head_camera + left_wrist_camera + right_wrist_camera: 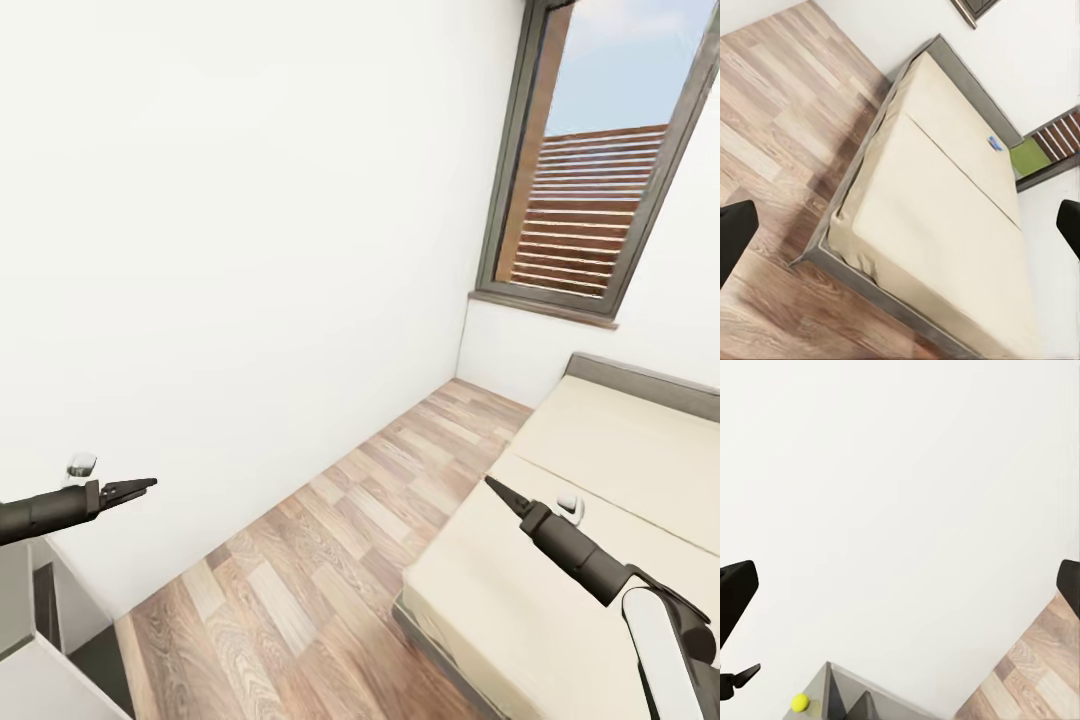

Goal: Put all the toys in the child's room - the three board games (two on the bed and one on the table), the two jigsaw puzzles on the table, and the tennis ball on the table - inside the toy box on the table in the child's room.

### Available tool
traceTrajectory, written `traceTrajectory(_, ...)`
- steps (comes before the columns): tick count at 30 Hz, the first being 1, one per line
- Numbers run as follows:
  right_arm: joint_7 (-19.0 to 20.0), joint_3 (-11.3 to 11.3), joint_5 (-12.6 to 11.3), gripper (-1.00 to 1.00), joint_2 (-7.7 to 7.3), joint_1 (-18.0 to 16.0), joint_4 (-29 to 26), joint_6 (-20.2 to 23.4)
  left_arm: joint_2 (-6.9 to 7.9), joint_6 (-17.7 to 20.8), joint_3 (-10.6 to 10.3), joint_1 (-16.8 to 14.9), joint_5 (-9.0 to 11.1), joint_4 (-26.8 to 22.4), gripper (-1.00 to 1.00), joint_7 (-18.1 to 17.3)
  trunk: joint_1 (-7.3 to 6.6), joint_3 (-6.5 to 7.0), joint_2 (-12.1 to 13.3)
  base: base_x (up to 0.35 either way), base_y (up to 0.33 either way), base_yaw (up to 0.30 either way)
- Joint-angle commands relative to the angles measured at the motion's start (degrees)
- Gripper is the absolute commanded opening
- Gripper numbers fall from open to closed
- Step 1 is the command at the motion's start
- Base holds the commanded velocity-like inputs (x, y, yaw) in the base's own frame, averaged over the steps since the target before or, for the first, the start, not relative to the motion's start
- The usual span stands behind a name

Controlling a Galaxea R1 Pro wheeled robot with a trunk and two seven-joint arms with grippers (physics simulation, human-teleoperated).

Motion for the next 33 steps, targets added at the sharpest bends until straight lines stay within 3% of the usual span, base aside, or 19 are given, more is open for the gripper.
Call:
traceTrajectory(1,0.1,-0.1,-0.2,1.00,0.01,-0.1,0.0,0.4,-0.03,0.6,0.2,-0.1,-0.6,-0.1,1.00,-0.5,0.02,-0.13,-0.1,-0.223,-0.231,-0.281)
traceTrajectory(33,-0.3,-0.1,-0.2,1.00,0.01,-0.1,0.1,0.2,-0.13,0.6,0.2,-0.1,-0.6,-0.1,1.00,-0.5,0.02,0.37,-0.1,-0.204,-0.235,-0.281)
